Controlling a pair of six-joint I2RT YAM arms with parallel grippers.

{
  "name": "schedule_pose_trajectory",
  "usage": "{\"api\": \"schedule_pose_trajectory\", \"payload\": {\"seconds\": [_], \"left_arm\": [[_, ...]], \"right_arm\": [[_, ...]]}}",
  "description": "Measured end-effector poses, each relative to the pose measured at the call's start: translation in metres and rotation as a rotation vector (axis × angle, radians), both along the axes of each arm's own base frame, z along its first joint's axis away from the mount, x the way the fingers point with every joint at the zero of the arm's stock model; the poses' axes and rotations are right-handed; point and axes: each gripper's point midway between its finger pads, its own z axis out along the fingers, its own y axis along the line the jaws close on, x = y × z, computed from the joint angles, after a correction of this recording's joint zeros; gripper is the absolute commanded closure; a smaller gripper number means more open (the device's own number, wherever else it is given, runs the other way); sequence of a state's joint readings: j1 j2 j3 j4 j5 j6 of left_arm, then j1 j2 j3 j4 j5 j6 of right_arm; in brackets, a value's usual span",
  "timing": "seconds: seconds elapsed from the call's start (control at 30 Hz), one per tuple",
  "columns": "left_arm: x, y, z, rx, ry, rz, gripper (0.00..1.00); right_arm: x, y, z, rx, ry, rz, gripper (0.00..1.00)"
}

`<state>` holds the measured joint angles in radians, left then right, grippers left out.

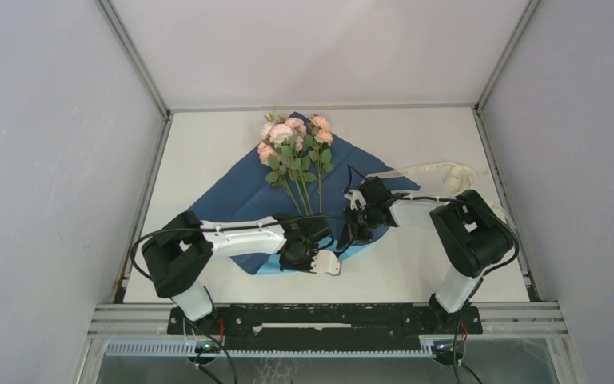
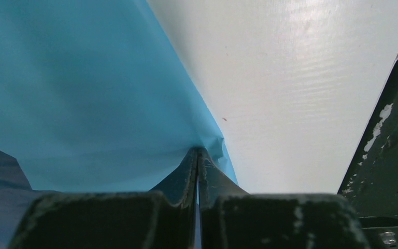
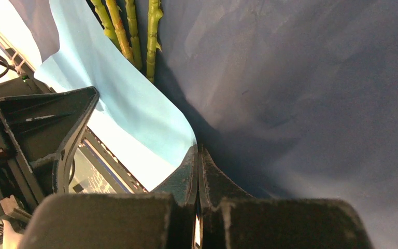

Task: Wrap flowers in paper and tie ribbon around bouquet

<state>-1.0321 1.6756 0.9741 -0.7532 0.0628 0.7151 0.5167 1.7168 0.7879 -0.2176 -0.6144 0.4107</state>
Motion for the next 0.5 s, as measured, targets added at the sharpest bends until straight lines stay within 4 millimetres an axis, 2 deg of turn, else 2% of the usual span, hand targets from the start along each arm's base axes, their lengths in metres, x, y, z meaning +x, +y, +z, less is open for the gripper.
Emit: {"api": "schedule_pose_trajectory", "payload": {"seconds": [0.07, 0.27, 0.5], "left_arm": [[-0.002, 0.006, 0.0, 0.0, -0.009, -0.003, 0.96], [-0.022, 0.04, -0.001, 0.052, 0.022, -0.018, 0.96], [-0.025, 0.046, -0.002, 0.05, 0.024, -0.012, 1.0]], "right_arm": [[0.0, 0.0, 0.0, -0.001, 0.001, -0.001, 1.0], [-0.001, -0.002, 0.0, -0.003, 0.011, -0.005, 1.0], [-0.002, -0.004, 0.0, -0.005, 0.02, -0.005, 1.0]]}}
